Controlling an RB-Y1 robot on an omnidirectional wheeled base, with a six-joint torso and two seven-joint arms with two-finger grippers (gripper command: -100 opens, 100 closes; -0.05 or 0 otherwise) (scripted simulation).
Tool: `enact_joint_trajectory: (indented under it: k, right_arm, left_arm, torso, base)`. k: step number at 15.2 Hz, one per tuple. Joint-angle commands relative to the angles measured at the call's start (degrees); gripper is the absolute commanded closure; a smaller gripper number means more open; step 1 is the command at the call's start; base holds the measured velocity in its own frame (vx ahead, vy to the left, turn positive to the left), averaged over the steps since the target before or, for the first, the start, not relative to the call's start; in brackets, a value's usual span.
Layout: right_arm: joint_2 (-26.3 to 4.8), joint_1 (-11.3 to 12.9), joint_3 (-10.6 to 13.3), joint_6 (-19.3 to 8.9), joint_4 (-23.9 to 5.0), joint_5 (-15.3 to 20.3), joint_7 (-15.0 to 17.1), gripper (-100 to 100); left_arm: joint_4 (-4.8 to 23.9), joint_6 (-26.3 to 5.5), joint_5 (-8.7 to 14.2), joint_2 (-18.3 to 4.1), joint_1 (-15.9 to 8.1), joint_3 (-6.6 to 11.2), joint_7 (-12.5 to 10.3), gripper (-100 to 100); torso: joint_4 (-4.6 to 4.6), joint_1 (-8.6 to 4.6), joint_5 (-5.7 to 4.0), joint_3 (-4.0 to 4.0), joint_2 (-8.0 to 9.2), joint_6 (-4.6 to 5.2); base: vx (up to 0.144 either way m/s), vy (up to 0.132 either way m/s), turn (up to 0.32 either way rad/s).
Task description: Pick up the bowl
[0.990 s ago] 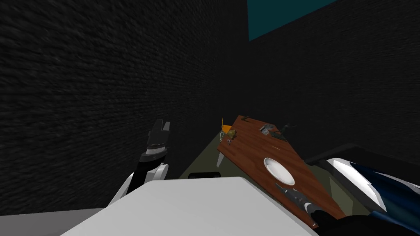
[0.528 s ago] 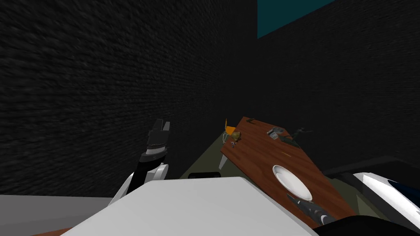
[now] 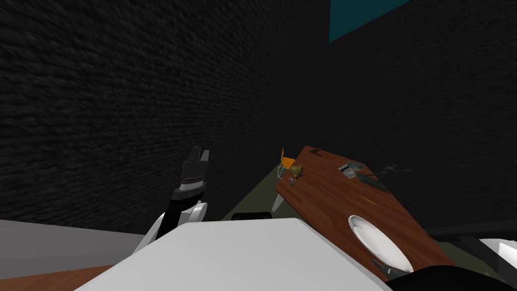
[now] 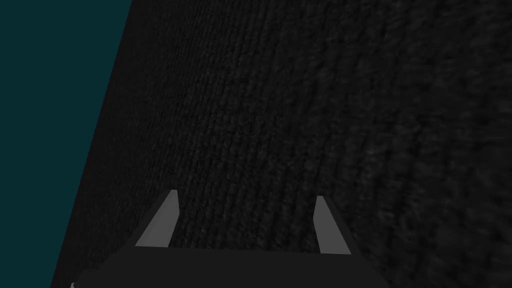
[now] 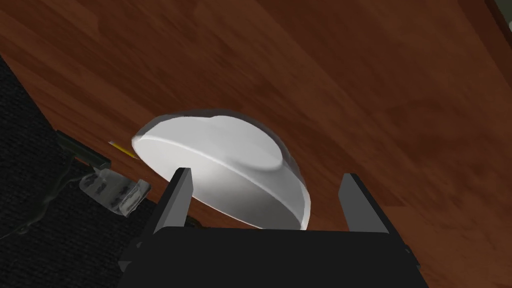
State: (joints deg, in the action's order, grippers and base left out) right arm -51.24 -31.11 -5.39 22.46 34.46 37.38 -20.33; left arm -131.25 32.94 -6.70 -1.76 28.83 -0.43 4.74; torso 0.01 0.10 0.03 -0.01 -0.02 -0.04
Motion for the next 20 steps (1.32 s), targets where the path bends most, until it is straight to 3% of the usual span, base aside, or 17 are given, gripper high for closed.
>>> enact_joint_trajectory:
  k: [1,3,6,9,11,17,20]
  right_arm:
    - [-0.05,0.49,-0.07,0.52,-2.86,0.85,-0.73,-100]
    - [-0.17,0.80,0.11,1.15,-8.59,3.07,-1.64,-100]
    - [-0.06,0.99,0.23,1.47,-11.28,4.09,-2.05,-100]
    - [-0.06,0.99,0.23,1.47,-11.28,4.09,-2.05,-100]
    - [0.13,1.18,0.37,1.79,-13.55,5.05,-2.43,-100]
    - [0.40,1.38,0.52,2.10,-14.83,5.92,-2.77,-100]
    - [0.71,1.57,0.67,2.39,-17.44,6.71,-3.08,-100]
  left_arm:
    - [0.00,0.00,0.00,0.00,0.00,0.00,0.00,0]
    - [0.00,0.00,0.00,0.00,0.00,0.00,0.00,0]
    - [0.00,0.00,0.00,0.00,0.01,0.00,0.00,0]
    - [0.00,0.00,0.00,0.00,0.01,0.01,0.00,0]
    - [0.00,0.00,0.00,0.00,0.00,0.00,0.00,0]
    - [0.00,0.00,0.00,0.00,0.00,0.00,0.00,0]
    - [0.00,0.00,0.00,0.00,0.00,0.00,0.00,0]
  torso:
    - [0.00,0.00,0.00,0.00,0.00,0.00]
    - [-0.02,0.01,0.00,-0.05,-0.09,-0.03]
    - [-0.05,0.02,0.00,-0.14,-0.25,-0.01]
    - [-0.02,0.01,0.00,-0.04,-0.05,0.08]
    - [0.01,0.00,-0.01,0.02,0.05,0.02]
    - [0.01,-0.04,-0.01,0.02,0.03,0.02]
    - [0.00,-0.03,-0.02,0.01,0.03,0.03]
  base:
    - [0.041,0.025,0.224]
    - [0.071,0.029,0.328]
    - [0.086,0.019,0.232]
    - [0.025,0.007,-0.002]
    - [0.023,0.011,0.170]
    - [0.024,-0.001,0.063]
    - [0.028,0.001,0.099]
